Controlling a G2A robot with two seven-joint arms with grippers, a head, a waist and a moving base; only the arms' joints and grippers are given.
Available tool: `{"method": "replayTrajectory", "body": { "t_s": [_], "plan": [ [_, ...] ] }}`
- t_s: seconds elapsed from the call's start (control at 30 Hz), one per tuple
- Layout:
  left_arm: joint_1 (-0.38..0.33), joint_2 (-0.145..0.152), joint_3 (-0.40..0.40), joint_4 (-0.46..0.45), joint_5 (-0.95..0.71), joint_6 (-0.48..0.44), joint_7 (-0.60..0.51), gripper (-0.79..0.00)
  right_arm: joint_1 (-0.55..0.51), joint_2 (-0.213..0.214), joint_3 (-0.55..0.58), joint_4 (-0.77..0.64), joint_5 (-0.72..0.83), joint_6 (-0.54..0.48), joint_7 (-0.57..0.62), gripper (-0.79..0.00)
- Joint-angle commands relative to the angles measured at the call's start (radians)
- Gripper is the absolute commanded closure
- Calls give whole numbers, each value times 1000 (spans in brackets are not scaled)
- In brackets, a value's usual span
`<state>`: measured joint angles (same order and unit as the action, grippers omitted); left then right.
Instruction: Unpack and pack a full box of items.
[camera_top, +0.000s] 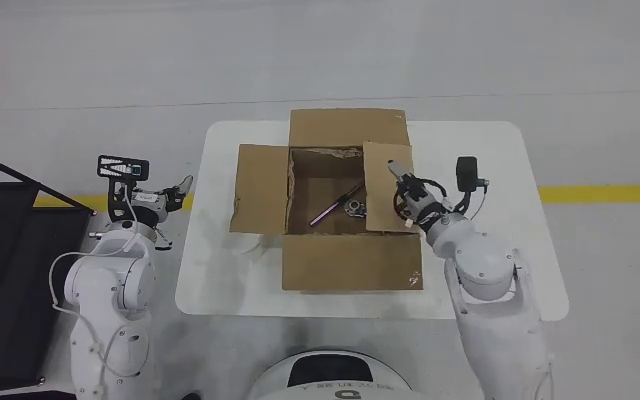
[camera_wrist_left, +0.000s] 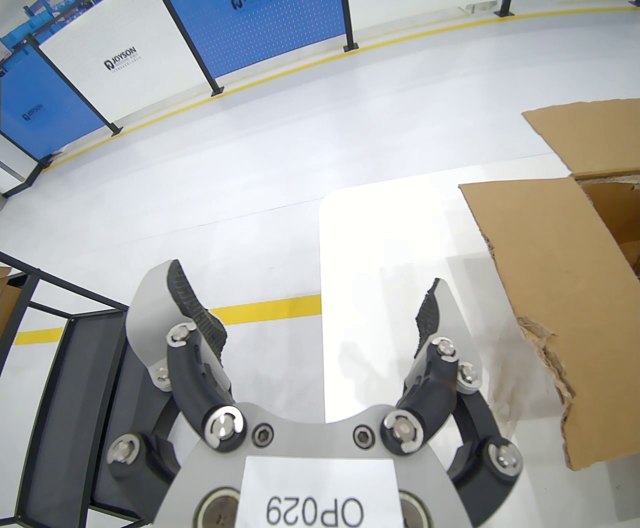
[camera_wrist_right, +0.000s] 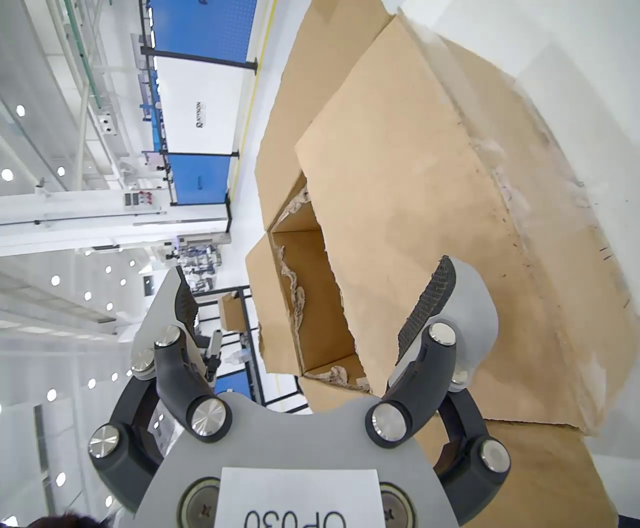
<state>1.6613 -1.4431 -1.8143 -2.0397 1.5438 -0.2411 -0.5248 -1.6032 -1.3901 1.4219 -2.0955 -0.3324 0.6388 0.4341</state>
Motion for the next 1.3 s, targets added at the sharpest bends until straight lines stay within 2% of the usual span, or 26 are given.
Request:
{"method": "replayTrajectory", "body": {
  "t_s": [0.0,0.13,0.33,0.6,0.87,1.07,1.13,1.27],
  "plan": [
    [1,6,3,25,72,-20,19,-785,1,-3,-43,-3,-35,32,-47,-785],
    [-33,21,29,154,293,-52,43,-785,1,-6,-87,-9,-70,78,-108,-785],
    [-120,39,64,343,463,-95,69,-785,-8,-12,-139,-4,-108,131,-181,-785],
    [-200,41,187,450,570,-76,127,-785,-34,-14,-168,-35,-137,172,-226,-785],
    [-241,32,268,427,520,-22,151,-785,-34,-14,-168,-35,-137,172,-226,-785],
    [-254,32,289,285,512,-18,123,-785,-34,-14,-168,-35,-137,172,-226,-785],
    [-264,33,311,235,539,-28,112,-785,-34,-14,-168,-35,-137,172,-226,-785],
    [-309,30,374,192,575,-47,86,-785,-34,-14,-168,-35,-137,172,-226,-785]
  ]
}}
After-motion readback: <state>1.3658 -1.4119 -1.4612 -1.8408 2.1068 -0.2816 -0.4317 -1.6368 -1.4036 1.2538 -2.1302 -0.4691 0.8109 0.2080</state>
